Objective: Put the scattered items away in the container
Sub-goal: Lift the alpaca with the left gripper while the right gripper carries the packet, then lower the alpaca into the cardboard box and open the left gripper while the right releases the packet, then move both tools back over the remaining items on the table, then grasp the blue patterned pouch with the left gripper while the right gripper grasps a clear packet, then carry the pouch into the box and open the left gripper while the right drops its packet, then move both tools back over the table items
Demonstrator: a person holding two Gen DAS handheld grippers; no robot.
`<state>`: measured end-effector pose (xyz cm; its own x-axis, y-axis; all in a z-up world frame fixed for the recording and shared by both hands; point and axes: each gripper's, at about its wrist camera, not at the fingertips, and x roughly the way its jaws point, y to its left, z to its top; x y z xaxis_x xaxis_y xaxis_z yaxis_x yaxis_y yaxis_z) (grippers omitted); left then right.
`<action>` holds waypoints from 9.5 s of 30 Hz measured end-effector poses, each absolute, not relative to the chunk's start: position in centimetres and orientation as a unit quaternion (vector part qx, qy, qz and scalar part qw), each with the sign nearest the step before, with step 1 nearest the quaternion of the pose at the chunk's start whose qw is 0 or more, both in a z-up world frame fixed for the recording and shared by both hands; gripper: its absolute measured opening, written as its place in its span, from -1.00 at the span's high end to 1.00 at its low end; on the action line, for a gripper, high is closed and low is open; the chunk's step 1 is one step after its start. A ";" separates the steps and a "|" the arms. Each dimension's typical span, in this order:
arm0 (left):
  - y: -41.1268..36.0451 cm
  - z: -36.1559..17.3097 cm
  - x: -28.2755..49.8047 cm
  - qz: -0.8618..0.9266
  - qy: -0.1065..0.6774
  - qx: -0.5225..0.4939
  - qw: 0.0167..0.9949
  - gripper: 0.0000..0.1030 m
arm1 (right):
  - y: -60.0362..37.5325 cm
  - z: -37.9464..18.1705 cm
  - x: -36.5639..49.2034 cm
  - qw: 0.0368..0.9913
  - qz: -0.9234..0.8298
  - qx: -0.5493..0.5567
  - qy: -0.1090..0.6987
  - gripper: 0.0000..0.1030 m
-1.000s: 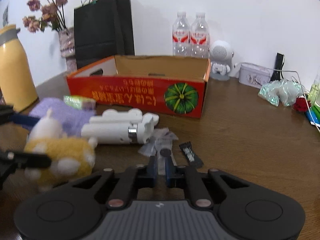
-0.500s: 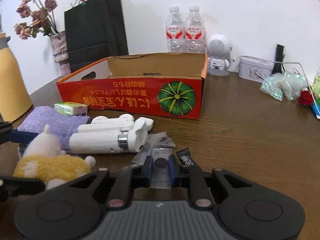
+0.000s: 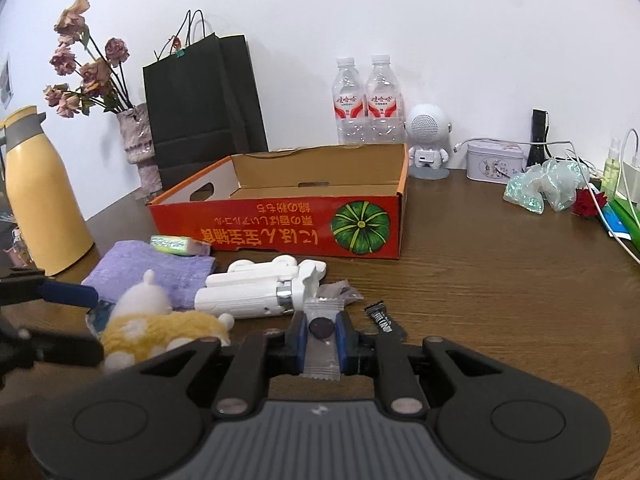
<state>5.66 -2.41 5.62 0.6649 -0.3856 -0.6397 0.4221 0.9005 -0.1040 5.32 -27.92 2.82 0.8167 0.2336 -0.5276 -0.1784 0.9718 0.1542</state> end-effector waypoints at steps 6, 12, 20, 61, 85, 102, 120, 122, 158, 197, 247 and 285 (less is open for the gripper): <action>-4.7 3.2 5.5 -0.171 0.372 0.019 0.912 -0.75 | -27.7 1.8 5.3 0.948 0.112 0.055 0.294 0.72; -7.3 3.5 4.6 -0.192 0.371 0.025 0.908 0.39 | -27.8 1.8 4.9 0.948 0.119 0.055 0.290 0.72; -8.7 5.2 0.6 -0.284 0.343 0.051 0.894 0.94 | -28.8 1.6 5.1 0.950 0.106 0.066 0.287 0.72; -10.3 2.3 1.9 -0.210 0.315 0.109 0.919 -0.12 | -24.5 0.5 2.1 0.939 0.111 0.010 0.326 0.72; -4.7 16.0 17.8 -0.121 0.294 -0.022 0.948 0.06 | -26.1 14.3 10.3 0.969 0.104 0.037 0.220 0.75; -11.4 8.9 40.3 -0.084 0.422 -0.033 0.902 -0.43 | -27.5 7.8 36.6 0.911 0.035 0.027 0.410 0.61; -3.2 17.3 24.6 -0.052 0.334 0.019 0.941 -1.00 | -25.5 14.5 22.5 0.940 0.089 0.047 0.325 -0.72; -2.0 16.7 18.7 -0.040 0.282 0.022 0.958 -1.00 | -25.3 14.1 17.1 0.959 0.093 0.045 0.264 -0.95; -0.3 2.5 -7.3 -0.023 0.323 -0.007 0.946 -1.00 | -19.5 0.1 -8.7 0.948 0.061 0.072 0.305 -1.00; 1.6 3.0 5.1 -0.149 0.364 -0.073 0.916 0.76 | -22.7 1.4 8.1 0.933 0.051 -0.029 0.354 0.69; 2.4 8.5 32.6 -0.131 0.443 -0.025 0.887 -0.79 | -26.2 8.3 32.4 0.853 0.060 0.054 0.515 -0.66; -0.7 3.4 2.9 -0.103 0.310 0.018 0.945 -1.00 | -23.3 3.9 1.2 0.958 0.087 0.056 0.269 -1.00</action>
<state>2.94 -0.68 3.40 0.7860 -0.1835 -0.5904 0.2061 0.9781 -0.0296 1.20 -23.32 3.90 0.8407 0.1956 -0.5049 -0.1358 0.9788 0.1532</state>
